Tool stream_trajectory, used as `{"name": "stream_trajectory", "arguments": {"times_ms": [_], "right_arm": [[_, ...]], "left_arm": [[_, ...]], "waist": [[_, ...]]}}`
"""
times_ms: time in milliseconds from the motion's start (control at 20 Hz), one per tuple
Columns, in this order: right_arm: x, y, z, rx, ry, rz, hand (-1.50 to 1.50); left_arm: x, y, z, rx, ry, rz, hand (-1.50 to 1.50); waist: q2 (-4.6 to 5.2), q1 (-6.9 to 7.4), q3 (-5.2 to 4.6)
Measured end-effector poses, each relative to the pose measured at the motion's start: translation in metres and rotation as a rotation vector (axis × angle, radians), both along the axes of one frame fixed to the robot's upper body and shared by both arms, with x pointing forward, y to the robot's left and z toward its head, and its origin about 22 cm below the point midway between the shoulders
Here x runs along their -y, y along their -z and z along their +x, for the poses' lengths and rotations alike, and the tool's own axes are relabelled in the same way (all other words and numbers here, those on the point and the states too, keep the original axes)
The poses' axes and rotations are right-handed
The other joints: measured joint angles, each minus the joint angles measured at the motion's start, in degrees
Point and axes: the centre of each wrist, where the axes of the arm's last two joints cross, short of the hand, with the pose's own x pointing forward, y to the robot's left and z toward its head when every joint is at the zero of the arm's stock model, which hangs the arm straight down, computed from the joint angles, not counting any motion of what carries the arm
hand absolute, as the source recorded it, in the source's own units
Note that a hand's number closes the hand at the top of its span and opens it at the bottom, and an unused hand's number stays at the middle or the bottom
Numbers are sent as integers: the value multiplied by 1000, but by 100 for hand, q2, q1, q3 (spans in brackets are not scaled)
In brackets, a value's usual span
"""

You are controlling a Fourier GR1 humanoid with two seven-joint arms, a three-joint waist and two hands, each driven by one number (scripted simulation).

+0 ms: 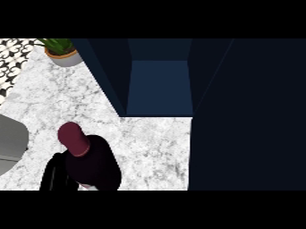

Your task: Pick up the wine, place it into the cabinet and close the cabinet

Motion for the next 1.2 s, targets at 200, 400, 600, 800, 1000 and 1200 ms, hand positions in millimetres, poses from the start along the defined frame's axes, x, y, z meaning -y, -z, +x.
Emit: {"name": "stream_trajectory", "arguments": {"times_ms": [200,400,600,800,1000,1200], "right_arm": [[-4,7,3,0,-1,-1,-150],[-2,0,1,0,4,5,-150],[-7,5,1,1,3,1,-150],[0,6,3,4,2,8,-150],[-3,2,5,1,4,1,-150],[1,3,5,7,0,-2,-150]], "left_arm": [[12,-25,18,-1,-4,-4,150],[30,-45,38,-4,1,-7,150],[50,-57,53,14,-6,11,150],[70,-66,79,24,-36,41,150],[88,-68,95,27,-43,99,150],[104,-68,110,21,-44,167,150]], "waist": [[1,-10,-2],[4,-23,-3],[4,-28,-3],[7,-46,-3],[9,-49,-2],[10,-54,-2]]}}
